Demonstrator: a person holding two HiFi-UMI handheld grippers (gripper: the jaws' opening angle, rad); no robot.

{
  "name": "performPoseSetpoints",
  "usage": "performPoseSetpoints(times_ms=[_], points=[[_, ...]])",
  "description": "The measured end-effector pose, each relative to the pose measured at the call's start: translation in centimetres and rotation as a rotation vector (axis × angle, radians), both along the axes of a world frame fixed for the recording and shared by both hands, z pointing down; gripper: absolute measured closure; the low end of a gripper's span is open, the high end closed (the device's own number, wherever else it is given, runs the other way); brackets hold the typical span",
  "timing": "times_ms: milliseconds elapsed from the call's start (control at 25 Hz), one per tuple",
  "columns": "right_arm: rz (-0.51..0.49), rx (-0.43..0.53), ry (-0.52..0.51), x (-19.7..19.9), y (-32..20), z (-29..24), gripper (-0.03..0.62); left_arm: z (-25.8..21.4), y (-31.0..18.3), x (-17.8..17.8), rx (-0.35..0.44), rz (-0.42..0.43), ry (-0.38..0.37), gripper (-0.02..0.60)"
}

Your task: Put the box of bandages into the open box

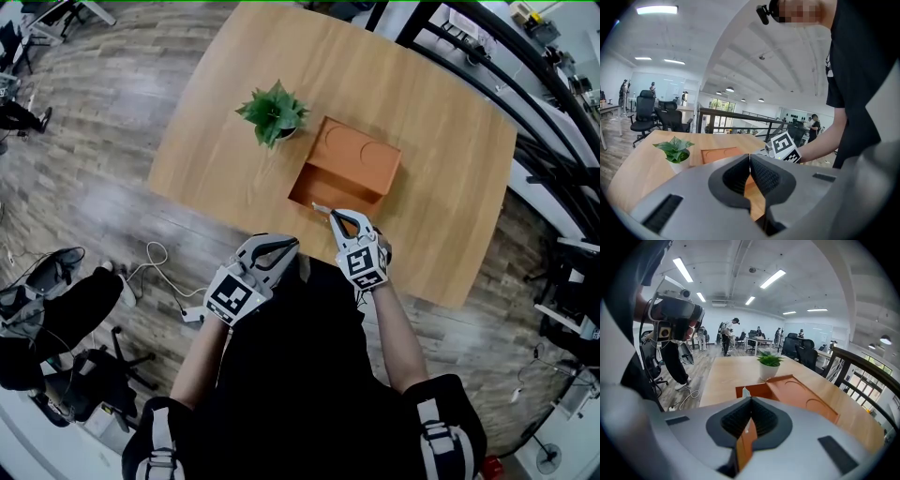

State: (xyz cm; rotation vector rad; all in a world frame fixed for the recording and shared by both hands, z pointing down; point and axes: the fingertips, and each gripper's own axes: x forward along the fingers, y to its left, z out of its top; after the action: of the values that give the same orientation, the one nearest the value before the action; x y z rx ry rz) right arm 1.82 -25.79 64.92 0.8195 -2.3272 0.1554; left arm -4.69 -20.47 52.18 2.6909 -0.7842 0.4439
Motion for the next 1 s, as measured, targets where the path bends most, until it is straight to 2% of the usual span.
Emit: performPoseSetpoints(times_ms=[280, 1000], points=[[0.018, -0.03, -0.01, -0.1, 0.0, 1.4, 0.569, 0.3, 0.1, 0.2, -0.013, -0.004, -0.007, 0.555], [0.043, -0.089, 0.054, 1.7, -1.4, 4.6, 0.568, 0.8, -0.9, 1.0, -0.024, 0.009, -0.019, 0.555]])
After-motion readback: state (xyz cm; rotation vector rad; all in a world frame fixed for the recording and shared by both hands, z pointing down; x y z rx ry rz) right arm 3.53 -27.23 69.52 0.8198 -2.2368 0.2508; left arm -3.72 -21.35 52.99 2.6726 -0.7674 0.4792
